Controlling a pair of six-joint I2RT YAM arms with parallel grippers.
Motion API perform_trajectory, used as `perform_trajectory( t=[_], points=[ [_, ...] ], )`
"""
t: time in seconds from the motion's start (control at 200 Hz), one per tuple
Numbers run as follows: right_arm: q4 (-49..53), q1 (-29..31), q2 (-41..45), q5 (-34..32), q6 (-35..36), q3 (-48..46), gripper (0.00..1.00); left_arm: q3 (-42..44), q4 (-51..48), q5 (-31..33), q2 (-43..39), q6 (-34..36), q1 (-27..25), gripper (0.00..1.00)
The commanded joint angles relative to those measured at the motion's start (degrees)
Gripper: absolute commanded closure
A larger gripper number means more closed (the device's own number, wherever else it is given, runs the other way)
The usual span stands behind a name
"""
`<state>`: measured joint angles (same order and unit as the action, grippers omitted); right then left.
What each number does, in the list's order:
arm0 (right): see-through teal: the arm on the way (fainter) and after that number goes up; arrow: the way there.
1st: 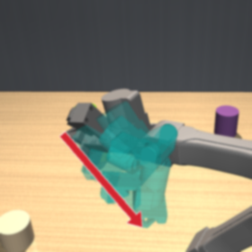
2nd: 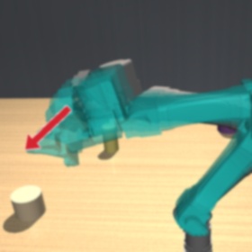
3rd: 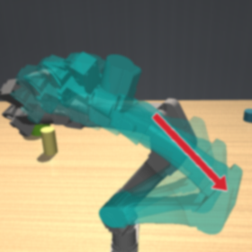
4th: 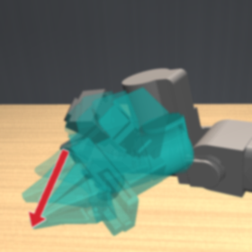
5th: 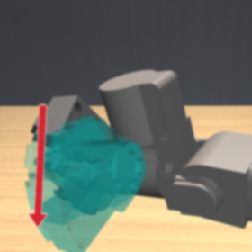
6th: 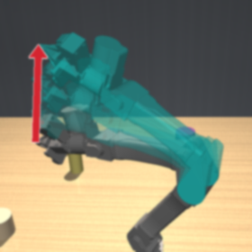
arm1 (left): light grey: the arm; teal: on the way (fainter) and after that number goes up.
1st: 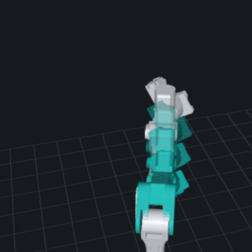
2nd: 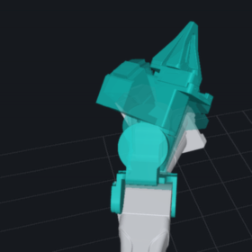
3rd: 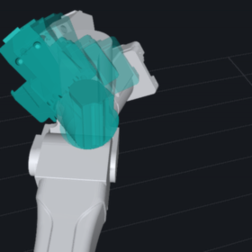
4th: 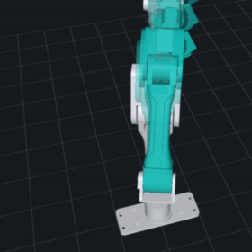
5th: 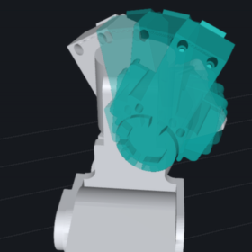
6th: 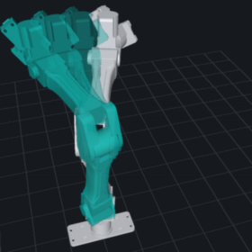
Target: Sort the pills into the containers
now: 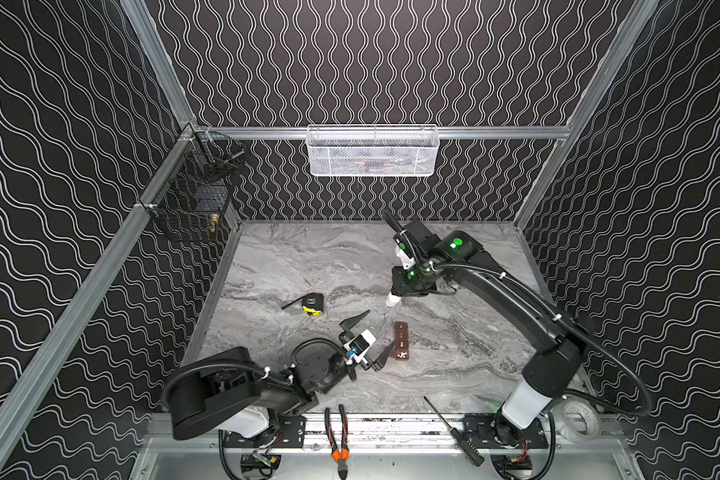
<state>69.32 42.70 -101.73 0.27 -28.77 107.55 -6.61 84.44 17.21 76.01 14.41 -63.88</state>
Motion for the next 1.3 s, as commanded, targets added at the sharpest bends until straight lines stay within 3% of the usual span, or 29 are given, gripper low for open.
perform_trajectory(
  t=[0.0, 0.145, 0.23, 0.35, 0.465, 0.661, 1.296],
  points=[
    [3.24, 0.02, -4.91, -5.33, 0.38, 5.06, 0.71, 2.10, -7.11, 5.45, -10.32, -4.25, -0.70, 0.03],
    [5.07, -0.07, -12.61, -7.94, 0.56, 12.70, 0.71, -1.08, -40.81, 9.20, -33.21, -11.47, -0.99, 0.04],
    [5.01, 0.00, -15.87, -7.75, 0.70, 15.48, 0.71, -2.02, -52.13, 10.96, -43.16, -13.35, -1.07, 0.05],
    [4.38, -0.06, -19.67, -7.65, 0.69, 18.29, 0.71, -4.98, -67.23, 13.62, -51.17, -18.74, -1.07, 0.05],
    [4.69, -0.07, -23.50, -8.23, 1.00, 21.40, 0.71, -8.63, -77.36, 13.66, -53.05, -24.88, -1.04, 0.06],
    [3.21, -0.16, -27.40, -8.18, 1.77, 23.51, 0.71, -8.47, -79.17, 12.76, -52.48, -30.06, -1.06, 0.07],
    [2.14, -0.32, -35.40, -6.29, 4.59, 29.28, 0.71, -6.65, -83.84, 14.02, -53.39, -34.87, -1.01, 0.08]
  ],
)
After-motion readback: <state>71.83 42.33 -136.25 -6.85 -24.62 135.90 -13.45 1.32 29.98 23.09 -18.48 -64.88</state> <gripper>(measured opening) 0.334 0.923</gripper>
